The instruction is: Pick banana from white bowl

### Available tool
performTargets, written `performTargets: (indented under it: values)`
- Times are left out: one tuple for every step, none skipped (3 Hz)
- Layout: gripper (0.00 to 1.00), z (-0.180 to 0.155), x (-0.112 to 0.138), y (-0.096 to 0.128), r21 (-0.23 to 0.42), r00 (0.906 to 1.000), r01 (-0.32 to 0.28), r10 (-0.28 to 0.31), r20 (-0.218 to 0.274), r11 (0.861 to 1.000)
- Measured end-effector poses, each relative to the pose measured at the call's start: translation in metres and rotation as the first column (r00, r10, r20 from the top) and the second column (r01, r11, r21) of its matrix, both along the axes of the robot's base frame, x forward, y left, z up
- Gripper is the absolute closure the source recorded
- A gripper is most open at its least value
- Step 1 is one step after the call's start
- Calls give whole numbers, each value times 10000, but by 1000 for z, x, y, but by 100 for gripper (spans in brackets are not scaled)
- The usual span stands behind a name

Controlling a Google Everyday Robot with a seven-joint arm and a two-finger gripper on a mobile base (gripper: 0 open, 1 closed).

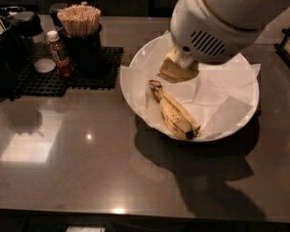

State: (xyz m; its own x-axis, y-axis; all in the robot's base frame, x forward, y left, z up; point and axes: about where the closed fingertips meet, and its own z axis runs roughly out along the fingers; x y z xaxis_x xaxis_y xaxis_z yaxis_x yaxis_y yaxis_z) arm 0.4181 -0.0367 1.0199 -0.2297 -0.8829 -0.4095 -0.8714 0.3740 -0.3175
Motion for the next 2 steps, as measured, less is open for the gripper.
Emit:
performTargets:
  values:
    - [100, 1, -1, 0, -5, 10000, -3, 3, 16, 10000]
    - [81, 1, -1, 0, -5, 10000, -3, 3, 16, 10000]
